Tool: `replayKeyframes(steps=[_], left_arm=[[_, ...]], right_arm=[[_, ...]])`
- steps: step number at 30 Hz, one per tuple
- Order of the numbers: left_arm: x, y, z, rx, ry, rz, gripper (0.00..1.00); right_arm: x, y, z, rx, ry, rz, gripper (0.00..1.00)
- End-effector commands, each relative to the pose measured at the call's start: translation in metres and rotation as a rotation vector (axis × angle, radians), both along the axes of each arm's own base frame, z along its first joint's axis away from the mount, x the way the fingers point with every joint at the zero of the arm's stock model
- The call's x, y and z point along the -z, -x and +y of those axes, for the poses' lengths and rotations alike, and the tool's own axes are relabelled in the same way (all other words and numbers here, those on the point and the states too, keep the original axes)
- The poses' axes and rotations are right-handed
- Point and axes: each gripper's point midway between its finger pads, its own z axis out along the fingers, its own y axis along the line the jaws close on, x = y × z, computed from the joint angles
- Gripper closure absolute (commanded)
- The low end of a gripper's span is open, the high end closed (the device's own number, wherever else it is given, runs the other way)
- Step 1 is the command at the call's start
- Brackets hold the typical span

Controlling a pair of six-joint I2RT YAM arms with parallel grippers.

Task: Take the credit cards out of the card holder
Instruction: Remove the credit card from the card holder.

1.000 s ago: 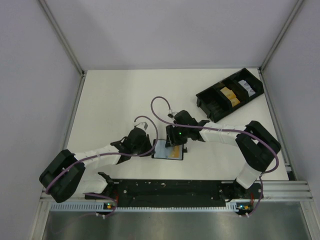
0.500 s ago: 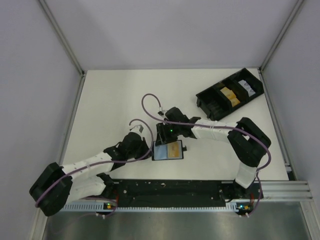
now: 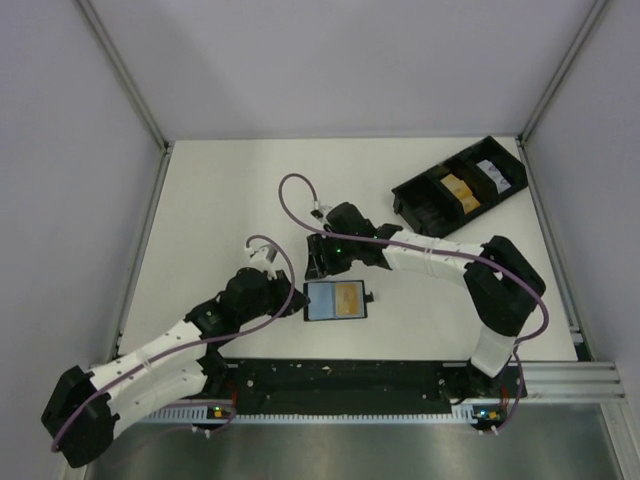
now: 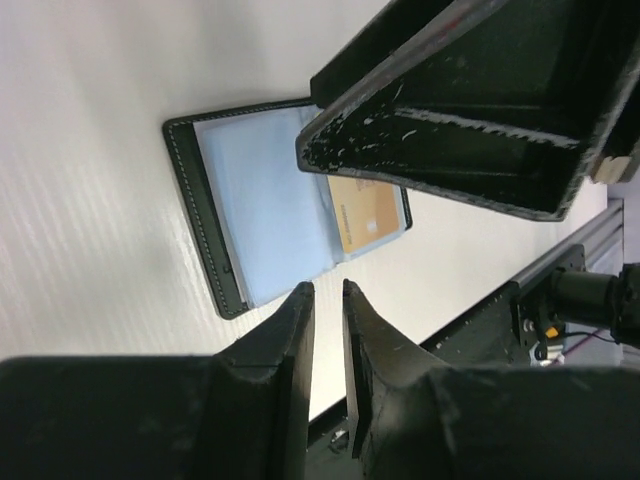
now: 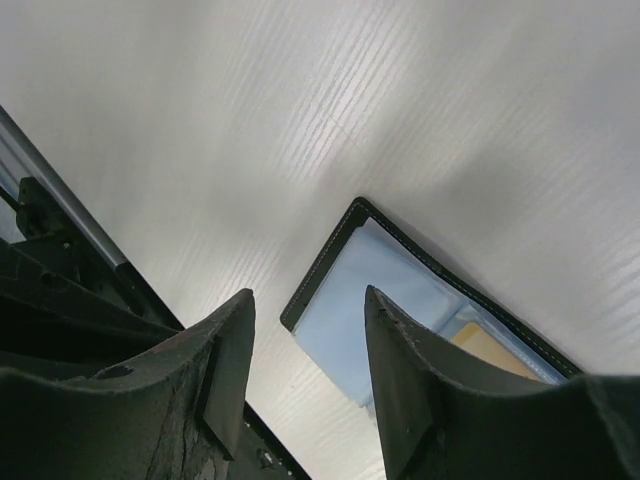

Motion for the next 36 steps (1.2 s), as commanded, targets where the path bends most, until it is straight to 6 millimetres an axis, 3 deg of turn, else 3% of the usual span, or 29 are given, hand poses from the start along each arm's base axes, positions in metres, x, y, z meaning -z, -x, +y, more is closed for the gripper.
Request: replayKeyframes(steps=[1, 6, 15, 25, 36], left_arm=[[-0.026, 0.002, -0.023, 0.076, 0.115, -0.031, 0.77], [-0.023, -0.005, -0.033, 0.067, 0.145, -0.003, 0.72], [-0.008, -0.024, -0.055, 0.05, 0.158, 0.061, 0.53], [0.006, -0.038, -0.071, 0.063, 0.119, 0.099, 0.48], [0.032, -0.039, -0.074, 0.066, 0.071, 0.167, 0.53]], right_arm=[[-0.047, -0.013, -0.01, 0.04, -0.041, -0.132, 0.52], [-0.042, -0.017, -0.044, 0.119, -0.052, -0.124, 0.54], [0.022, 0.003, -0.088, 0.226, -0.038, -0.012, 0.67], [0.036, -0.001, -0.107, 0.278, -0.01, -0.043, 0.76], [0.052, 0.006, -0.117, 0.281, 0.032, -0.024, 0.87]])
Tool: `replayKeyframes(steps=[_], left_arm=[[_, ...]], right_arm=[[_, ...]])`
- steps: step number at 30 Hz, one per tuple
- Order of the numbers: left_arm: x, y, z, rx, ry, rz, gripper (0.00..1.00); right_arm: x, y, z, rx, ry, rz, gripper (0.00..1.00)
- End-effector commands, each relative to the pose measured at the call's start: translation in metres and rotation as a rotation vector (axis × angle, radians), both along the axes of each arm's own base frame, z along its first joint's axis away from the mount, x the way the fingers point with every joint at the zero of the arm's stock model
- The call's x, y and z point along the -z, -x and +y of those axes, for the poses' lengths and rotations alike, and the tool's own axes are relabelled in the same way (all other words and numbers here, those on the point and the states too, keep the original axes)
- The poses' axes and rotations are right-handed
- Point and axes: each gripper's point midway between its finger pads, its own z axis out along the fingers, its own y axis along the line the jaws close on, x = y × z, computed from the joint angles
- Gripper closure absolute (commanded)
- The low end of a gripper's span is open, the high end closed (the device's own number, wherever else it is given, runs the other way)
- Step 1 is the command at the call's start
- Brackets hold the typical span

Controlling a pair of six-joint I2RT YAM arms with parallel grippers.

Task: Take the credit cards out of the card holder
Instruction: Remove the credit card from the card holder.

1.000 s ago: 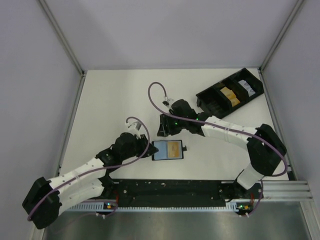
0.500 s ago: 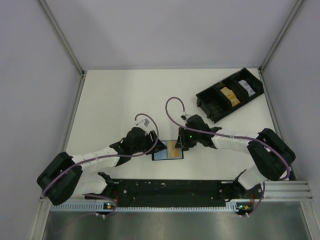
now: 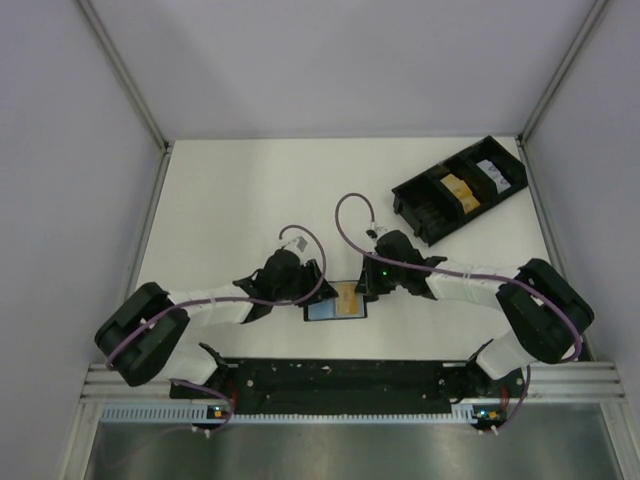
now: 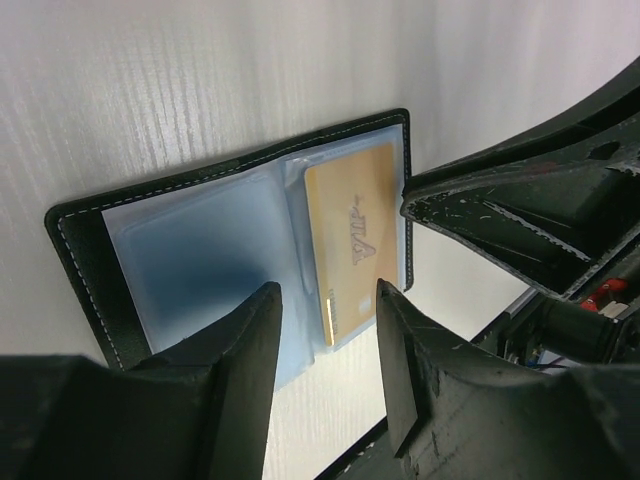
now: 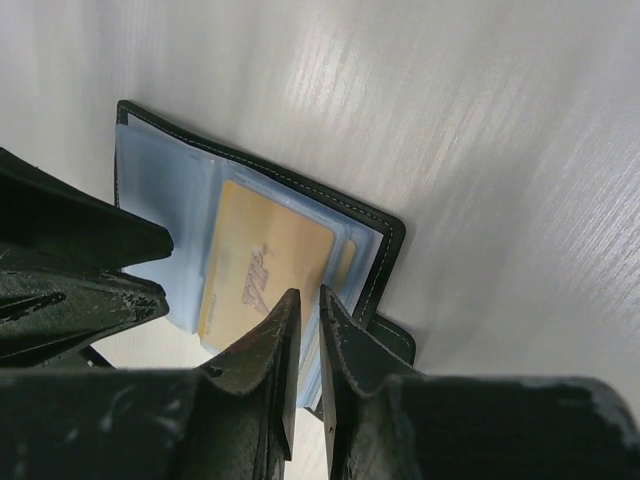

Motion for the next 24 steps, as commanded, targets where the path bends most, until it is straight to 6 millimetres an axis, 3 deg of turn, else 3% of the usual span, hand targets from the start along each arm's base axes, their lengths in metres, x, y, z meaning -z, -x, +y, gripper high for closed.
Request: replayKeyframes(steps=[1, 8, 18, 24], left_arm=[[-0.011, -0.009, -0.013, 0.013, 0.041, -0.028, 0.53], [-0.005, -0.006, -0.017, 0.03, 0.045, -0.001, 0.56], [0.0, -0.002, -0.024, 0.052, 0.049, 0.027, 0.66], [0.003, -0.001, -0.024, 0.045, 0.053, 0.039, 0.78]], right_arm=[[0.0, -0.002, -0.006, 0.017, 0.003, -0.025, 0.89], [0.022, 0.011, -0.017, 0.016, 0.049, 0.031, 1.0], [0.032, 0.017, -0.017, 0.002, 0.055, 0.066, 1.0], [0.033, 0.017, -0.018, 0.003, 0.063, 0.067, 1.0]])
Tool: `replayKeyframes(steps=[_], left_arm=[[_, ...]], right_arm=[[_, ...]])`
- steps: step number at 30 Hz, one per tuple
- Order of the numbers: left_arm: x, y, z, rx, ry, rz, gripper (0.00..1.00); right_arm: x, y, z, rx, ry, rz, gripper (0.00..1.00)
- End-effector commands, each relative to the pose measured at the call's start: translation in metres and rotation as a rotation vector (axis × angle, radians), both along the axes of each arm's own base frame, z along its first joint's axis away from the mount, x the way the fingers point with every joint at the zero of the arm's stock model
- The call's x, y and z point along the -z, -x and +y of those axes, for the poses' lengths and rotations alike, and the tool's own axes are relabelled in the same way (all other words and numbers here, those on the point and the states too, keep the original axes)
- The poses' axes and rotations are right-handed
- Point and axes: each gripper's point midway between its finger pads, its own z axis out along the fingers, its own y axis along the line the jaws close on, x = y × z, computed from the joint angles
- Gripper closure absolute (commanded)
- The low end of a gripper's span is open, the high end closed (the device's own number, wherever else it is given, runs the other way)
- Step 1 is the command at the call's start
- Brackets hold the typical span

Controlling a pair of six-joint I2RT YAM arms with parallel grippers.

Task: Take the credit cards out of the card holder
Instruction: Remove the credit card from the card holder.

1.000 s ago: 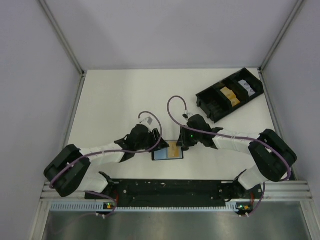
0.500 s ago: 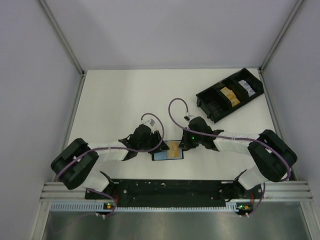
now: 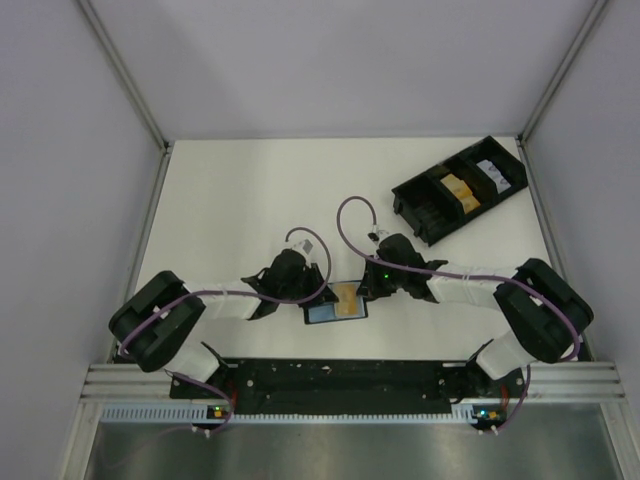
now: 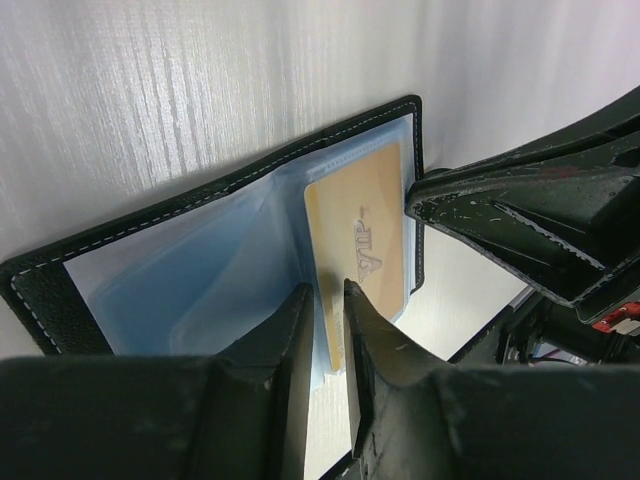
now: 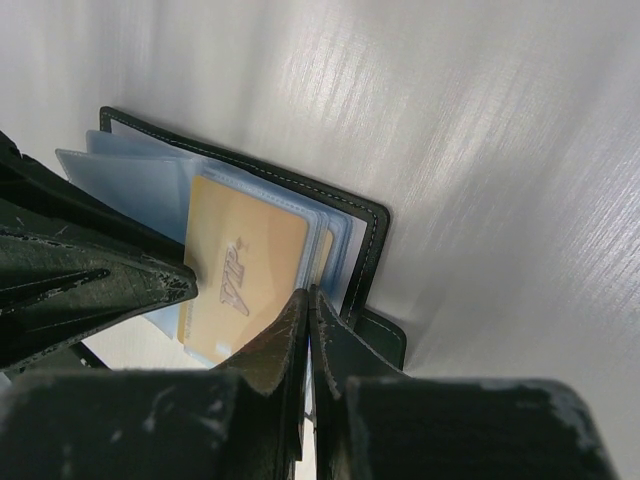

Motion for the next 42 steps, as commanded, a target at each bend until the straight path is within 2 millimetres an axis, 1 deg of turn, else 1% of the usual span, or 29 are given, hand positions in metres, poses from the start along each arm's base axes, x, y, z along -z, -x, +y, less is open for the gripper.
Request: replayKeyframes(steps=[1, 6, 9, 13, 17, 18, 22, 24, 25, 31, 36, 38, 42], left_arm=[[-0.015, -0.006, -0.014, 0.014, 0.059, -0.032, 0.81], [-0.015, -0.004, -0.013, 0.005, 0.069, -0.03, 1.0], [-0.016, -0.005, -0.011, -0.006, 0.072, -0.038, 1.0], [-0.014, -0.003, -0.001, -0.034, 0.049, -0.042, 1.0], [-0.008, 0.001, 0.01, -0.055, 0.014, -0.042, 1.0], [-0.007, 0.002, 0.012, -0.056, 0.009, -0.041, 1.0], [-0.003, 0.003, 0.013, -0.055, 0.001, -0.035, 1.0], [-0.004, 0.003, 0.011, -0.051, 0.006, -0.034, 1.0], [-0.004, 0.003, 0.011, -0.05, 0.005, -0.035, 1.0], [-0.005, 0.003, 0.012, -0.049, -0.001, -0.04, 1.0], [-0.005, 0.002, 0.012, -0.049, -0.003, -0.043, 1.0], [-0.005, 0.003, 0.012, -0.049, -0.003, -0.041, 1.0], [-0.005, 0.002, 0.012, -0.049, -0.003, -0.043, 1.0]], right_arm=[[0.023, 0.012, -0.015, 0.005, 0.07, 0.06, 1.0], [0.023, 0.012, -0.015, 0.006, 0.072, 0.06, 1.0], [0.023, 0.011, -0.016, 0.009, 0.076, 0.059, 1.0], [0.021, 0.01, -0.017, 0.016, 0.084, 0.056, 1.0], [0.008, 0.004, -0.012, 0.016, 0.057, 0.027, 1.0], [0.007, 0.007, -0.013, 0.012, 0.062, 0.039, 1.0], [-0.014, 0.005, 0.0, -0.021, -0.01, 0.012, 1.0], [-0.02, 0.007, 0.004, -0.036, -0.033, 0.016, 1.0], [-0.026, 0.003, 0.01, -0.042, -0.06, -0.005, 1.0], [-0.038, 0.0, 0.019, -0.052, -0.108, -0.016, 1.0], [-0.05, -0.001, 0.03, -0.081, -0.176, -0.028, 1.0], [-0.049, -0.001, 0.033, -0.085, -0.185, -0.021, 1.0], [-0.037, -0.005, 0.035, -0.069, -0.167, -0.002, 1.0]])
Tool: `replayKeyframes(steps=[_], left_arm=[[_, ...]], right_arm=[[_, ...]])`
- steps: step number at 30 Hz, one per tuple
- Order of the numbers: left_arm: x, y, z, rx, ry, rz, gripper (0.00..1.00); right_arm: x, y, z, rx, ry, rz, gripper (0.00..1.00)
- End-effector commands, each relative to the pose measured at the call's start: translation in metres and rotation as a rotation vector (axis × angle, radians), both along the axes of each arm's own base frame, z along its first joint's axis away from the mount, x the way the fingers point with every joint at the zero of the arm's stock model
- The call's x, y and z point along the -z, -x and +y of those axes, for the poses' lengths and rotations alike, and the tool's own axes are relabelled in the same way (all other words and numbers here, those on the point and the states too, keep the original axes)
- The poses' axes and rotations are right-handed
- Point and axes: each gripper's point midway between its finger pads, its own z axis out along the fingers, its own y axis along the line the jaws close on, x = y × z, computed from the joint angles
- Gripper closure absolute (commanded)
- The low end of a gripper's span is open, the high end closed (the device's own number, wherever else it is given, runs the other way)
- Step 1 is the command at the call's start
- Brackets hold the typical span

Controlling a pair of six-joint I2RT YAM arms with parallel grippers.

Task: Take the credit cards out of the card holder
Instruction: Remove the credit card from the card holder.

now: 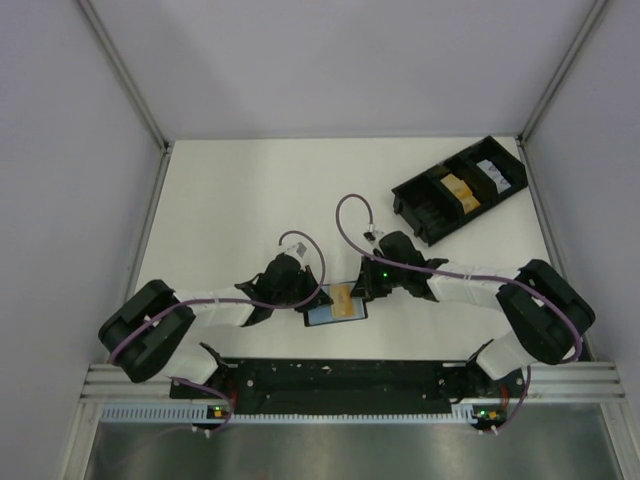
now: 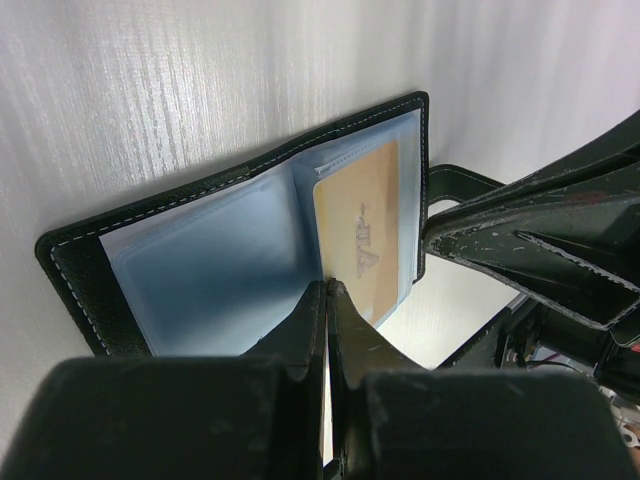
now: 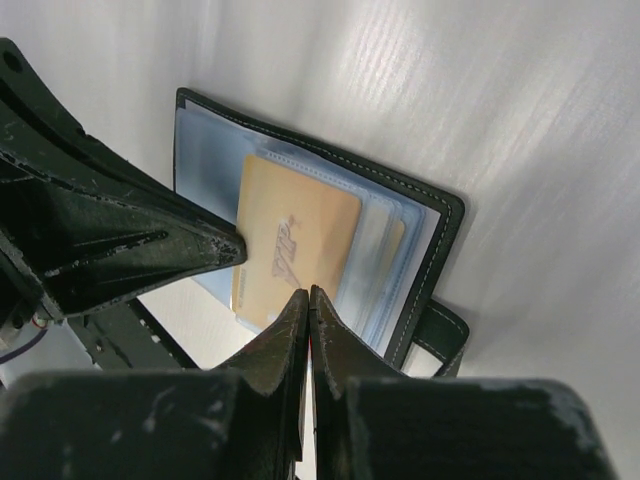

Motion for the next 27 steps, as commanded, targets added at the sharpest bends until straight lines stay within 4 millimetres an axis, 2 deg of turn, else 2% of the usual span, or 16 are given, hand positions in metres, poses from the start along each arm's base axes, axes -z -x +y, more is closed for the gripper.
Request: replayKeyframes(steps=[1, 8, 12, 17, 27], left_arm=[[-0.004, -0.003, 0.001, -0.003, -0.006, -0.031, 1.0], [-0.002, -0.001, 0.003, -0.009, -0.009, -0.026, 1.0], [0.0, 0.001, 0.005, -0.015, -0.004, -0.02, 1.0], [0.001, 0.004, 0.009, -0.039, 0.03, -0.018, 1.0], [0.006, 0.008, 0.016, -0.056, 0.04, 0.005, 1.0]], right_arm=[[-0.016, -0.021, 0.018, 0.014, -0.06, -0.046, 1.0], [0.025, -0.012, -0.005, 0.062, 0.064, 0.022, 1.0], [0.04, -0.006, -0.023, 0.101, 0.121, 0.058, 1.0], [0.05, -0.001, -0.036, 0.125, 0.163, 0.086, 1.0], [0.055, -0.001, -0.043, 0.144, 0.19, 0.107, 1.0]])
